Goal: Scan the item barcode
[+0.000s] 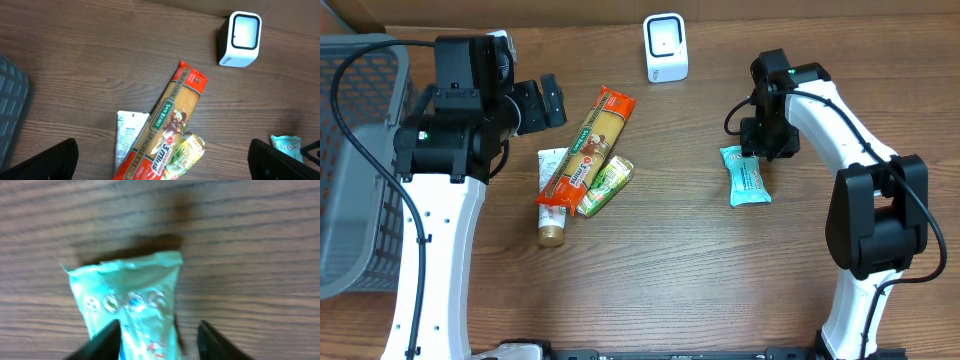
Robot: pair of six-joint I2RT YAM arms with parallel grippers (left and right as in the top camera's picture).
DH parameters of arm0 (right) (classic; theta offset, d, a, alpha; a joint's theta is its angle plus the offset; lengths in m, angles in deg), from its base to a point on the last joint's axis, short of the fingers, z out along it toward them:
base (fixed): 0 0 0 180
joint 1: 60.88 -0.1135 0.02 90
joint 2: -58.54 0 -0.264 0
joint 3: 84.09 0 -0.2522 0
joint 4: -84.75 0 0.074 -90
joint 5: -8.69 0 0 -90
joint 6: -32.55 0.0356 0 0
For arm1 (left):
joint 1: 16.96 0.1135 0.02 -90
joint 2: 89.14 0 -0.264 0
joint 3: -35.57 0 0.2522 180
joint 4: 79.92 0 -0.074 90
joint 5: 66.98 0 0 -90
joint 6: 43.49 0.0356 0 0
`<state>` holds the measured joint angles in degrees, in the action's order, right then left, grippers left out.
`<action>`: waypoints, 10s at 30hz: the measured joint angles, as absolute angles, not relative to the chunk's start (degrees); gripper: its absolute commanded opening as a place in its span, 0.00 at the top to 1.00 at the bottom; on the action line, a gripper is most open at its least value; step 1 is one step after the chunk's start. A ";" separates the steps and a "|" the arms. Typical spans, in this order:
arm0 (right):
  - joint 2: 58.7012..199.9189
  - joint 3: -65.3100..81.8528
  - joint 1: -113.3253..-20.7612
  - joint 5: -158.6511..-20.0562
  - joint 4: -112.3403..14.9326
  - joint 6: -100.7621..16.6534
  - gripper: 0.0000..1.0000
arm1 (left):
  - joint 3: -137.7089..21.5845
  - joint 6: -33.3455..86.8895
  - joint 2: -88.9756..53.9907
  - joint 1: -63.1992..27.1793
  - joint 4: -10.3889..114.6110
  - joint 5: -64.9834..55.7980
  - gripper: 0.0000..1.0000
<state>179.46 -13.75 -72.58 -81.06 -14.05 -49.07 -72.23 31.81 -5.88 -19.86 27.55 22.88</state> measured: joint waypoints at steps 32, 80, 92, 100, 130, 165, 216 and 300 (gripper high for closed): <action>178.00 -12.92 -75.29 -86.63 -13.18 -48.68 0.54 | -72.23 31.81 -5.88 -19.86 27.58 22.88 0.01; 174.85 -1.14 -84.21 -79.40 -22.22 -49.40 0.96 | -72.25 31.81 -5.88 -19.86 27.58 22.90 0.00; 168.55 -2.34 -82.46 -109.12 -23.38 -54.51 0.69 | -72.23 31.81 -5.88 -19.86 27.58 22.90 0.01; 169.54 -2.34 -88.08 -91.64 -21.85 -55.19 0.46 | -72.23 31.81 -5.88 -19.86 27.58 22.90 0.01; 178.63 -5.99 -98.44 -54.39 -17.02 -48.92 0.33 | -72.23 31.81 -5.88 -19.86 27.58 22.90 0.00; 174.26 0.44 -88.36 -77.37 -28.19 -58.21 0.96 | -72.25 31.81 -5.88 -19.86 27.60 22.90 0.00; 176.42 4.24 -65.81 -123.24 -31.67 -61.92 0.87 | -72.23 31.81 -5.88 -19.86 27.58 22.90 0.00; 175.05 4.00 -78.24 -95.59 -17.50 -52.22 0.82 | -72.23 31.79 -5.88 -19.86 27.55 22.88 0.00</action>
